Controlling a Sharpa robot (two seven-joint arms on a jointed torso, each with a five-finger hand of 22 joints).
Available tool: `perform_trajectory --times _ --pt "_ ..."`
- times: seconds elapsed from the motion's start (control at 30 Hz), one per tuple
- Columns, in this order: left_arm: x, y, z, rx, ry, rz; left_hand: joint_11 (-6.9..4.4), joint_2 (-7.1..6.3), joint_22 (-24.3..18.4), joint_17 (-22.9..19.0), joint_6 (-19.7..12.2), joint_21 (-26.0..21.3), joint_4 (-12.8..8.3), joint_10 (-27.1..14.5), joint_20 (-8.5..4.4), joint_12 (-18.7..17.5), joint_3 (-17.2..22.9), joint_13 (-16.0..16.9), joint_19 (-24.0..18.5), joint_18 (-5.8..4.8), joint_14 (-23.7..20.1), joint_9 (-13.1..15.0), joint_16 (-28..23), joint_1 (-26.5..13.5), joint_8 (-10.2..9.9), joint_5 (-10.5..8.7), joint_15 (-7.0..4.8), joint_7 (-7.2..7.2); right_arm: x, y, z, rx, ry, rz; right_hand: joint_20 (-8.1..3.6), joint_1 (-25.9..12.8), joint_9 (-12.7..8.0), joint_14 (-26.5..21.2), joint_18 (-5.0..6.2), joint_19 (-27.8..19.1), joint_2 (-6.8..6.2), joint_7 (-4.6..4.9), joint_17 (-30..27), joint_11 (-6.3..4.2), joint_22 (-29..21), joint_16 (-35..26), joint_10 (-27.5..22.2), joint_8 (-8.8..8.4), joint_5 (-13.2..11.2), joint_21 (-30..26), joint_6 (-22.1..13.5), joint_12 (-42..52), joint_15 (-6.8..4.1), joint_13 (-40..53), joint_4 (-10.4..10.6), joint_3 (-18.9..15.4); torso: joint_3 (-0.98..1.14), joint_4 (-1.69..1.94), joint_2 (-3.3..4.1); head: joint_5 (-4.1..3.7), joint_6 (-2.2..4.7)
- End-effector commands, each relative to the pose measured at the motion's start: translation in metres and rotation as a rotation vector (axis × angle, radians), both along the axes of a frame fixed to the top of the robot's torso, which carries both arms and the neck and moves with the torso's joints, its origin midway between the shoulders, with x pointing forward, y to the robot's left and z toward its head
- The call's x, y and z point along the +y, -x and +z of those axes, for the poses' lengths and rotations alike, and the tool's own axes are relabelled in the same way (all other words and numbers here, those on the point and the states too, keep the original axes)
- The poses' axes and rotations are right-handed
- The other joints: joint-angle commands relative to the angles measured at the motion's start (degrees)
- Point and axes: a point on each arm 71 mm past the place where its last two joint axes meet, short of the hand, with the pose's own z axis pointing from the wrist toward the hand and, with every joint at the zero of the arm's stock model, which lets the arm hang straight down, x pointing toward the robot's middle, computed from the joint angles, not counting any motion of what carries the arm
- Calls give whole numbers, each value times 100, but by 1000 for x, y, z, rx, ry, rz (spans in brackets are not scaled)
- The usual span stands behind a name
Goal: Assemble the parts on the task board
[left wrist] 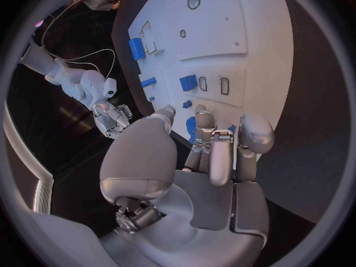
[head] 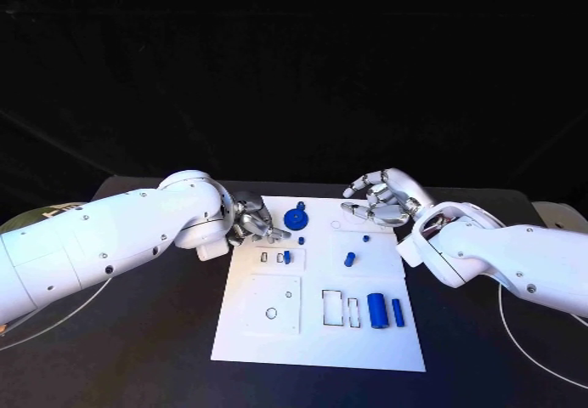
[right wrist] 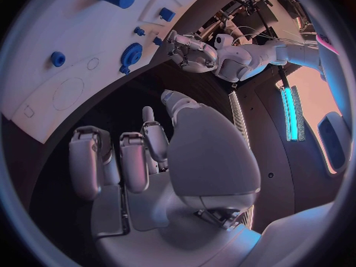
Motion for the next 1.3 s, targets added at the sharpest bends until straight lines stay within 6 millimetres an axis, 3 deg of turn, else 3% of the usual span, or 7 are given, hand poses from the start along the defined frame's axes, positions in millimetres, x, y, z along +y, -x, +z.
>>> perform_trajectory --times 0.03,0.5,0.87,1.13,1.3 --pt "-3 1 -2 31 -37 -37 3 17 19 1201 -26 23 13 22 6 34 -41 6 52 -55 524 7 43 28 25 28 -40 5 0 -1 2 -20 -47 -19 -42 -45 -41 188 238 -309 -34 17 -6 -5 678 -349 -490 -31 -25 -811 -44 -754 -25 -580 1 122 -3 4 -3 -54 -14" --pt "-11 -1 -8 61 -39 -43 3 32 106 1254 -22 67 10 62 6 76 -45 68 92 -71 541 13 69 22 29 22 -39 4 2 -3 3 -31 -91 -33 -45 -38 -49 195 250 -334 -48 14 -1 -4 639 -359 -531 -35 -20 -890 -52 -840 -28 -661 -11 143 -2 8 -10 4 30" --pt "-18 -2 -15 75 -40 -46 -3 58 165 1266 -5 102 7 102 5 117 -48 120 121 -80 545 26 76 29 44 21 -41 -3 4 -6 2 -28 -89 -33 -47 -60 -57 192 267 -367 -77 16 -32 -2 587 -391 -578 -35 -11 -998 -55 -931 -28 -749 -9 149 -2 0 -8 25 126" --pt "-21 -2 -18 81 -38 -44 -7 72 176 1246 5 111 6 120 4 135 -47 143 126 -82 539 33 66 36 53 26 -43 -7 4 -7 1 -27 -87 -36 -47 -65 -59 190 271 -375 -79 16 -40 -1 576 -398 -588 -35 -6 -1021 -57 -947 -28 -763 -8 151 3 -3 0 44 121" --pt "-20 -2 -19 89 -43 -46 -8 75 178 1250 10 113 5 119 4 134 -48 137 127 -82 540 36 68 39 57 27 -44 -10 4 -8 1 -26 -85 -37 -47 -74 -60 187 274 -379 -84 17 -50 0 567 -406 -597 -35 0 -1039 -58 -963 -27 -779 -4 152 5 -9 -1 47 75"
